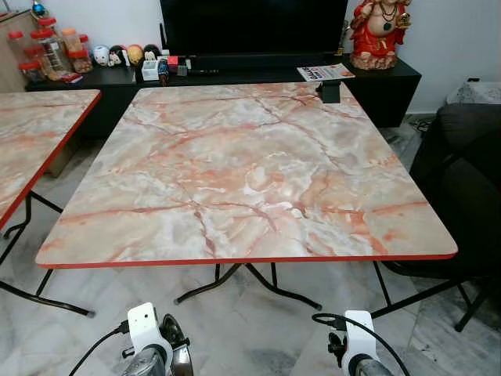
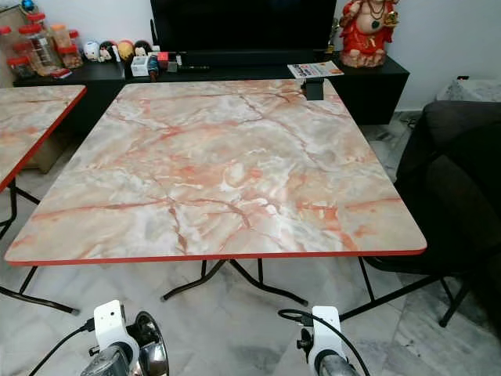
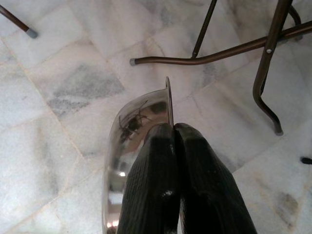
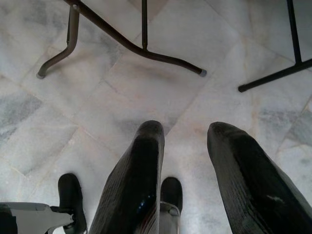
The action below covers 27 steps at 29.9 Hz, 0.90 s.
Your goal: Setting the table
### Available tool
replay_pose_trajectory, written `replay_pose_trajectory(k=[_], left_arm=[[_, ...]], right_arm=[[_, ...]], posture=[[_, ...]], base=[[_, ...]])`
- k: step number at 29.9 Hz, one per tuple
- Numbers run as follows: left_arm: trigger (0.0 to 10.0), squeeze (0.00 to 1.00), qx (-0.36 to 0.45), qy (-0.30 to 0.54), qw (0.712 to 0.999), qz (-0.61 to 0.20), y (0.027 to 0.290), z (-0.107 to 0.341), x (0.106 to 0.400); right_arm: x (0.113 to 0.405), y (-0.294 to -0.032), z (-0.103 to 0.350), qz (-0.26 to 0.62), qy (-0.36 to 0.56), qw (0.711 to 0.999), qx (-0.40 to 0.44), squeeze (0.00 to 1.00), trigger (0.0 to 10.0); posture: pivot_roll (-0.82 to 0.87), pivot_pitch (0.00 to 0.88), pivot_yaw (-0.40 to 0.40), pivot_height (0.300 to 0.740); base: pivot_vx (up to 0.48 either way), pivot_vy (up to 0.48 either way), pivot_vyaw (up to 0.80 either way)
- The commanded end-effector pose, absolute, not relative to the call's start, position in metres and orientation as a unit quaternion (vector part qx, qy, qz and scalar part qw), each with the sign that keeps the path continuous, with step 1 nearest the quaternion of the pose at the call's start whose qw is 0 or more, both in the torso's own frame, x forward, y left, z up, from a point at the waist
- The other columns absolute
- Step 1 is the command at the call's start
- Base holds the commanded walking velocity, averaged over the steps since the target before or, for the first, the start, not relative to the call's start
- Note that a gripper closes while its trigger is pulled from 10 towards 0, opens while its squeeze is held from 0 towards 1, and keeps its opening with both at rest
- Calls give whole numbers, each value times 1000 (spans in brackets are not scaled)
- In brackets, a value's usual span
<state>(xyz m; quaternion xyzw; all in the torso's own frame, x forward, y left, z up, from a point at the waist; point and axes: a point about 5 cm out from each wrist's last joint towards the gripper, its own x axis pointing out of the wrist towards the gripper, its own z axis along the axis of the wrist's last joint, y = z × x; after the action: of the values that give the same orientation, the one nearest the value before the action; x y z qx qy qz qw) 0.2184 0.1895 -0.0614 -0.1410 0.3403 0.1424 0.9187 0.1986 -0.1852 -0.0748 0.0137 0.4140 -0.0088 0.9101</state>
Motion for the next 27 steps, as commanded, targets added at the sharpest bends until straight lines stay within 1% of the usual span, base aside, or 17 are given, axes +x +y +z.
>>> replay_pose_trajectory(k=[1, 3, 7, 8, 12, 17, 22, 25, 26, 27], left_arm=[[10000, 0, -138, 337, 918, 158, 193, -62, 216], [10000, 0, -126, 335, 918, 172, 198, -62, 213], [10000, 0, -106, 319, 913, 231, 219, -61, 205], [10000, 0, -106, 319, 913, 231, 219, -61, 205], [10000, 0, -70, 279, 906, 309, 250, -53, 196], [10000, 0, -17, 216, 884, 413, 286, -34, 189], [10000, 0, 20, 173, 868, 466, 304, -18, 190], [10000, 0, 65, 99, 849, 516, 322, 10, 196], [10000, 0, 65, 99, 849, 516, 322, 10, 196], [10000, 0, 82, 76, 844, 525, 327, 19, 199]], right_arm=[[204, -183, -72, -1, 410, 912, 10, 0, 10000], [204, -180, -73, 0, 411, 912, 11, 0, 10000], [199, -176, -75, 1, 416, 909, 16, 0, 10000], [199, -176, -75, 1, 416, 909, 16, 0, 10000], [192, -176, -79, 1, 427, 904, 16, 0, 10000], [191, -174, -80, 7, 430, 903, 14, 0, 10000], [193, -172, -79, 16, 430, 903, 12, 0, 10000], [198, -168, -77, 23, 426, 904, 11, 0, 10000], [198, -168, -77, 23, 426, 904, 11, 0, 10000], [198, -168, -77, 24, 425, 905, 10, 0, 10000]], posture=[[-150, 0, 1, 740], [-150, 0, 7, 740], [-142, 0, 14, 740], [-142, 0, 14, 740], [-121, 0, 17, 740], [-98, 0, 12, 740], [-87, 0, 7, 740], [-75, 0, 1, 740], [-75, 0, 1, 740], [-71, 0, -5, 740]], base=[[0, 0, 0], [0, 0, 0], [0, 0, 0], [0, 0, 0], [0, 0, 0], [0, 0, 0], [0, 0, 0], [0, 0, 0], [0, 0, 0], [0, 0, 0]])
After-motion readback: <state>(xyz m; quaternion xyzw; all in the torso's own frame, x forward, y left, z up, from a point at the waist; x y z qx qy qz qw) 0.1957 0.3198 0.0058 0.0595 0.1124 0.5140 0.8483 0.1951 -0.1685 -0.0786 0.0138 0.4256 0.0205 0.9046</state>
